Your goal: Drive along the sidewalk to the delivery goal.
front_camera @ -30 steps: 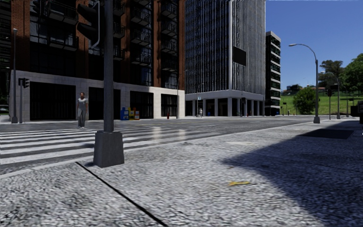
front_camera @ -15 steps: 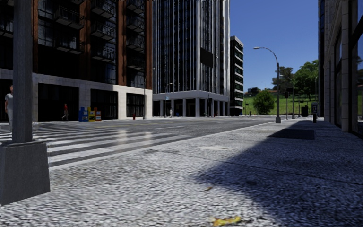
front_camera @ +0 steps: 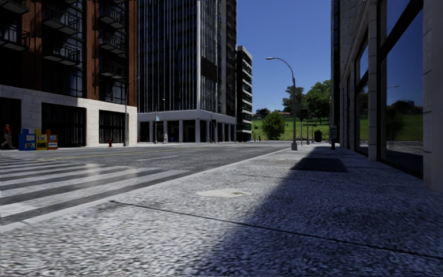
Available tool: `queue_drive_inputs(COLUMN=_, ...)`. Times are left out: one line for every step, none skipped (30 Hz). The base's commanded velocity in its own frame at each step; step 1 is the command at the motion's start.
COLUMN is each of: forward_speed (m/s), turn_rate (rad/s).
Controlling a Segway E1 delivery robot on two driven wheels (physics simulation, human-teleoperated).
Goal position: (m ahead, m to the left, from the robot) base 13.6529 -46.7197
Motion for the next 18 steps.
queue_drive_inputs(forward_speed=2.0, turn_rate=-0.52)
queue_drive_inputs(forward_speed=2.0, turn_rate=-0.52)
queue_drive_inputs(forward_speed=2.0, turn_rate=-0.52)
queue_drive_inputs(forward_speed=2.0, turn_rate=-0.52)
queue_drive_inputs(forward_speed=2.0, turn_rate=-0.52)
queue_drive_inputs(forward_speed=2.0, turn_rate=-0.52)
queue_drive_inputs(forward_speed=2.0, turn_rate=-0.52)
queue_drive_inputs(forward_speed=2.0, turn_rate=-0.52)
queue_drive_inputs(forward_speed=2.0, turn_rate=-0.52)
queue_drive_inputs(forward_speed=2.0, turn_rate=-0.52)
queue_drive_inputs(forward_speed=2.0, turn_rate=-0.52)
queue_drive_inputs(forward_speed=2.0, turn_rate=-0.52)
queue_drive_inputs(forward_speed=2.0, turn_rate=-0.52)
queue_drive_inputs(forward_speed=2.0, turn_rate=-0.52)
queue_drive_inputs(forward_speed=2.0, turn_rate=-0.52)
queue_drive_inputs(forward_speed=2.0, turn_rate=-0.52)
queue_drive_inputs(forward_speed=2.0, turn_rate=-0.52)
queue_drive_inputs(forward_speed=2.0, turn_rate=-0.52)
